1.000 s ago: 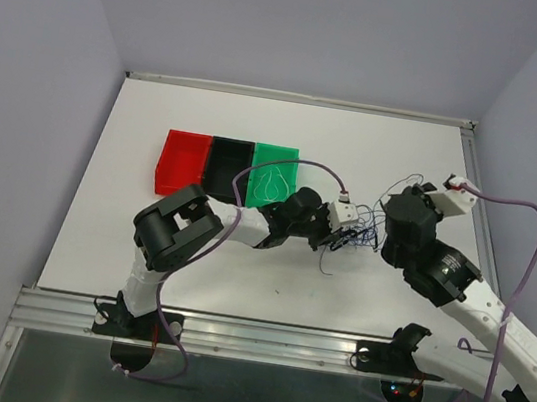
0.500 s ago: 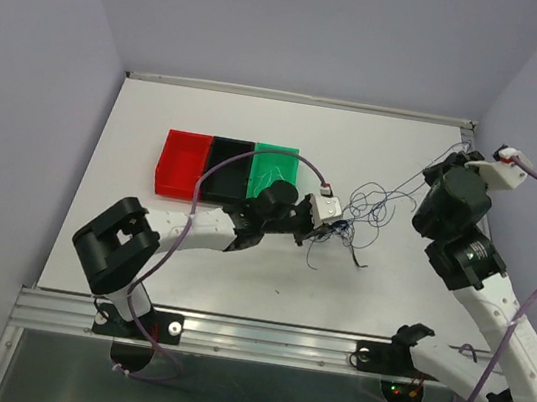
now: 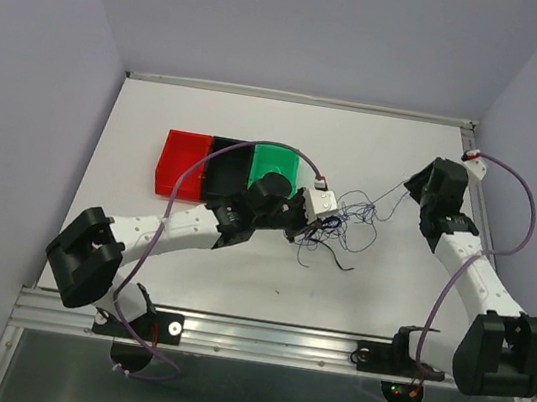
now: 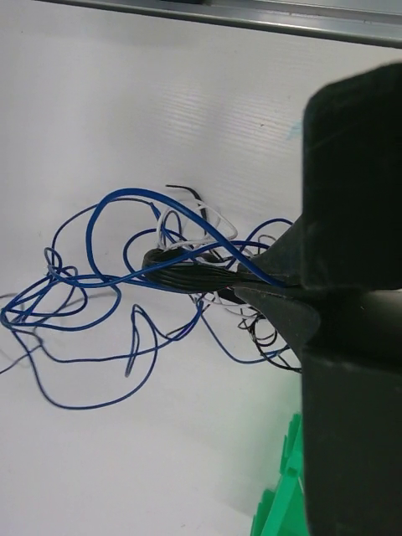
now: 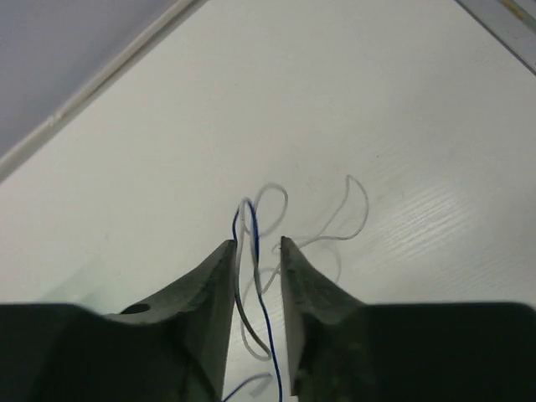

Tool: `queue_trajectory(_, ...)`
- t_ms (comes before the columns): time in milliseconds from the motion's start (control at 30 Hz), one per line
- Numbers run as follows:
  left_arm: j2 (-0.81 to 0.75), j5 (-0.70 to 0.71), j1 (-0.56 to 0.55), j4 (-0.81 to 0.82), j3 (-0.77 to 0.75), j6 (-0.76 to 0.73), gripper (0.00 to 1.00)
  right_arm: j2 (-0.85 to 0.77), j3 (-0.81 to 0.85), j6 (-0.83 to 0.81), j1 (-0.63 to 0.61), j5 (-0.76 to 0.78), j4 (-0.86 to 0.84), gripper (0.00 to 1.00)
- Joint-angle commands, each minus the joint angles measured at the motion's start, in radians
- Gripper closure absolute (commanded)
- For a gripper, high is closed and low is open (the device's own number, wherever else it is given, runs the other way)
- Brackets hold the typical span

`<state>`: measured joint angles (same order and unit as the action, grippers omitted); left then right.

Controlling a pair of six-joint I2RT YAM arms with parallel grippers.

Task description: Untangle the cables

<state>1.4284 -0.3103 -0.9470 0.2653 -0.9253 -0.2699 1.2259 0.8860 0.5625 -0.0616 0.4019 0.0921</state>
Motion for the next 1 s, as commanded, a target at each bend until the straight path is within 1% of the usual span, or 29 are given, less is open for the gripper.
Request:
queue_trajectory(0,0.012,0.036,0.002,-0.009,-0.067,-0.009,1.00,-0.072,-0.091,-0.007,-0.001,-0.167,-0.164,0.40)
queue_trajectory(33,0.021,0.043,0.002,-0.009,-0.070,-0.012,1.00,-0.138,-0.110,-0.025,-0.001,-0.211,-0.187,0.32)
queue_trajectory(100,0.030,0.048,0.002,-0.011,-0.072,-0.017,1.00,-0.205,-0.152,-0.058,-0.001,-0.262,-0.190,0.23)
queue_trajectory(133,0.033,0.050,0.002,-0.011,-0.078,-0.020,1.00,-0.245,-0.166,-0.085,-0.001,-0.288,-0.187,0.22)
queue_trajectory(167,0.043,0.054,0.002,-0.012,-0.081,-0.017,1.00,-0.308,-0.194,-0.098,0.000,-0.355,-0.180,0.18)
queue_trajectory(233,0.053,0.060,0.002,-0.020,-0.089,-0.012,1.00,-0.370,-0.225,-0.107,-0.001,-0.441,-0.167,0.18)
queue_trajectory(267,0.063,0.056,0.002,-0.026,-0.102,-0.014,1.00,-0.390,-0.237,-0.121,-0.001,-0.540,-0.167,0.19)
queue_trajectory(300,0.064,0.054,0.002,-0.031,-0.107,-0.011,1.00,-0.419,-0.245,-0.128,-0.001,-0.598,-0.164,0.20)
queue_trajectory(333,0.064,0.053,0.002,-0.037,-0.113,-0.008,1.00,-0.425,-0.260,-0.131,0.000,-0.656,-0.160,0.21)
queue_trajectory(367,0.064,0.051,0.002,-0.038,-0.116,-0.008,1.00,-0.428,-0.266,-0.147,0.000,-0.772,-0.157,0.22)
queue_trajectory(400,0.063,0.051,0.002,-0.044,-0.119,-0.008,1.00,-0.430,-0.274,-0.157,-0.001,-0.832,-0.154,0.23)
queue_trajectory(467,0.057,0.054,0.002,-0.057,-0.127,-0.005,1.00,-0.448,-0.307,-0.187,-0.003,-0.935,-0.152,0.24)
queue_trajectory(567,0.047,0.063,0.002,-0.070,-0.135,-0.003,1.00,-0.483,-0.329,-0.205,-0.003,-0.931,-0.118,0.23)
queue_trajectory(633,0.047,0.066,0.002,-0.086,-0.150,0.000,1.00,-0.471,-0.328,-0.205,-0.007,-0.952,-0.120,0.22)
queue_trajectory(700,0.046,0.068,0.004,-0.093,-0.158,0.009,1.00,-0.444,-0.320,-0.208,-0.021,-0.963,-0.123,0.16)
queue_trajectory(833,0.038,0.071,0.008,-0.100,-0.168,0.021,1.00,-0.353,-0.309,-0.234,-0.099,-0.901,-0.123,0.14)
queue_trajectory(933,0.037,0.076,0.019,-0.104,-0.181,0.031,1.00,-0.303,-0.292,-0.262,-0.191,-0.850,-0.123,0.14)
queue_trajectory(967,0.037,0.074,0.022,-0.106,-0.184,0.040,1.00,-0.281,-0.288,-0.266,-0.237,-0.792,-0.121,0.15)
